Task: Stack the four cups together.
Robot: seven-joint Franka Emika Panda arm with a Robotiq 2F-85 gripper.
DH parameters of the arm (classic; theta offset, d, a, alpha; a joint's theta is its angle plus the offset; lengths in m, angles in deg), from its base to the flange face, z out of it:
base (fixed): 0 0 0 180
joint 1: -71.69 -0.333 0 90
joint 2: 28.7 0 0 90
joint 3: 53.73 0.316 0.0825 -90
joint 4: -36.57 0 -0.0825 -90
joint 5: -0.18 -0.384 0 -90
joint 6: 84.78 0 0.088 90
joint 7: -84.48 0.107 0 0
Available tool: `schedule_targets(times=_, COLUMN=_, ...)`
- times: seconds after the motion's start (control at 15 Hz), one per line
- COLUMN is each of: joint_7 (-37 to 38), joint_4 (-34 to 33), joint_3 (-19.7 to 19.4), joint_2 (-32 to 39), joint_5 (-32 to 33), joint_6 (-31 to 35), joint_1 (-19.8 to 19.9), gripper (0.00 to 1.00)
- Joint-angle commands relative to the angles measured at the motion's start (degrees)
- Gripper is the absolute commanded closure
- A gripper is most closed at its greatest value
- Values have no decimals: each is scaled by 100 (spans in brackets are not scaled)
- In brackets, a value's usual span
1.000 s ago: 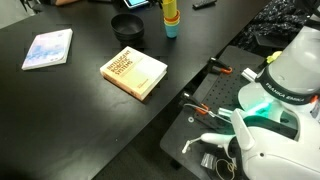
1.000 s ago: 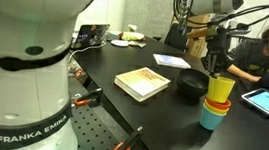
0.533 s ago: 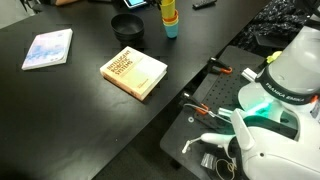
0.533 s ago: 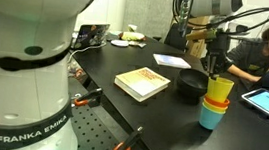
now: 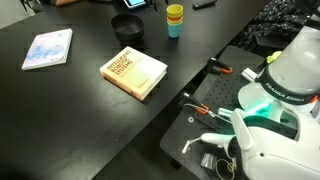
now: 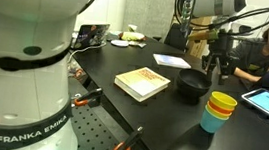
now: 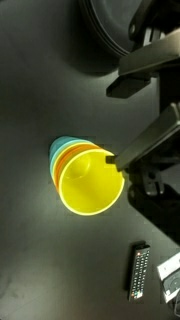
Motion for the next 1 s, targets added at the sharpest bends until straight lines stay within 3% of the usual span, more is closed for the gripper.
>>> schedule_targets(times=0.0, joint_7=12, joint_4=172, joint_3=119, joint_2=-297, joint_5=-214, joint_6=0, joint_1=-42, gripper=8)
schedule_targets(times=0.07, joint_7=15, joint_4=223, joint_3=183, joint_2=-337, joint_5=-330, joint_6=23, joint_1=-58, gripper=0)
schedule_targets(times=0.6, joint_7=361, joint_4=423, joint_3=598, joint_2=-375, joint_5=-1112, joint_6=283, joint_1=-261, gripper=1)
schedule_targets(times=0.93, joint_7=415, joint_4=470, joint_3=626, joint_2=-470, joint_5=-1045, joint_6=229, joint_1=-362, gripper=0)
